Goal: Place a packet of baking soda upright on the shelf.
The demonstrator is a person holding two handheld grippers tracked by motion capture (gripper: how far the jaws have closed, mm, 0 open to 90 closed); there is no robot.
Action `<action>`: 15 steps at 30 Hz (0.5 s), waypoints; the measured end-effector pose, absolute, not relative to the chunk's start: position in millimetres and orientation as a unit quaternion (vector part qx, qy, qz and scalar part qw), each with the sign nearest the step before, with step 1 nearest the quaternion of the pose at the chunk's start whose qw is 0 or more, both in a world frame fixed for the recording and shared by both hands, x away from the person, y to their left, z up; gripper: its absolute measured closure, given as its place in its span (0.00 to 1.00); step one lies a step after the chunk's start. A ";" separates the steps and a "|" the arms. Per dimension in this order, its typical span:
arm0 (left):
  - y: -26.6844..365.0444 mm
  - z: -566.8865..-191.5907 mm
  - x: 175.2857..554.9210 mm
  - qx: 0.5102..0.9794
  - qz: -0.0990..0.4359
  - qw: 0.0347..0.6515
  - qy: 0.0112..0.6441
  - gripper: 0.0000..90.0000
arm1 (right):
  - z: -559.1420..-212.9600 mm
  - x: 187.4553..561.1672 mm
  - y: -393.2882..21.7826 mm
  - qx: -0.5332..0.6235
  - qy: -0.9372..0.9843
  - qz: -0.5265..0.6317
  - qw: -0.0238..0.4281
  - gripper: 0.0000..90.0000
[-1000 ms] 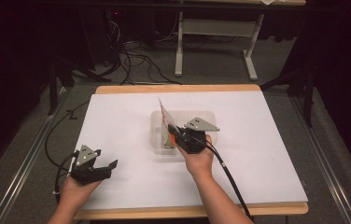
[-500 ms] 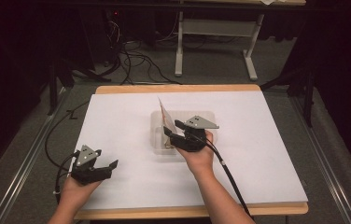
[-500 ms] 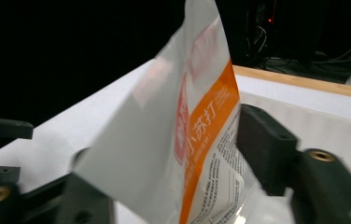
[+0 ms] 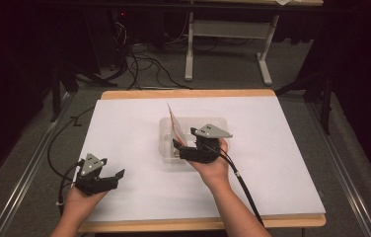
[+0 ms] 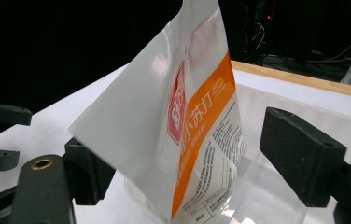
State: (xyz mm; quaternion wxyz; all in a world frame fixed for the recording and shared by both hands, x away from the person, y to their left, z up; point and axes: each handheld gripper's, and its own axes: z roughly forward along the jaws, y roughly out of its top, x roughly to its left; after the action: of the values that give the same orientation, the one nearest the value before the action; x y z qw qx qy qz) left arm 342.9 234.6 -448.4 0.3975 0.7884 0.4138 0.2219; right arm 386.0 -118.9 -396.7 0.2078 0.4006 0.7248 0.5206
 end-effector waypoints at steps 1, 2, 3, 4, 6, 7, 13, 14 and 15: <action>234.6 -448.5 342.8 0.788 0.222 0.398 0.415 0.26 | -396.5 384.7 -119.9 0.400 0.725 0.521 0.208 0.25; 234.7 -448.5 342.7 0.787 0.222 0.399 0.415 0.26 | -396.4 383.4 -121.1 0.400 0.725 0.520 0.208 0.25; 234.7 -448.5 342.8 0.787 0.222 0.399 0.415 0.26 | -396.4 382.1 -122.3 0.400 0.726 0.520 0.208 0.26; 234.7 -448.5 342.8 0.787 0.222 0.399 0.415 0.26 | -396.7 380.7 -123.6 0.400 0.726 0.520 0.207 0.26; 234.5 -448.5 342.9 0.788 0.221 0.397 0.415 0.26 | -397.0 377.9 -126.6 0.401 0.727 0.519 0.205 0.26; 234.4 -448.5 342.8 0.789 0.221 0.397 0.415 0.26 | -397.2 376.3 -128.3 0.399 0.728 0.519 0.206 0.26; 234.8 -448.8 342.9 0.789 0.221 0.395 0.416 0.26 | -397.3 362.0 -141.1 0.393 0.733 0.514 0.211 0.26; 234.9 -448.9 343.0 0.789 0.220 0.395 0.416 0.26 | -397.4 359.0 -144.1 0.393 0.733 0.514 0.210 0.26; 234.9 -449.0 343.1 0.789 0.221 0.395 0.417 0.26 | -397.1 355.8 -148.0 0.393 0.734 0.512 0.212 0.27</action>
State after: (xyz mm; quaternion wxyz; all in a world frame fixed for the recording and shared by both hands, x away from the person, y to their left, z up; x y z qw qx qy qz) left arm 343.1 234.9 -449.0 0.3949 0.7886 0.4165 0.2207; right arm 355.8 -148.0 -397.1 0.2122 0.3927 0.7341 0.5117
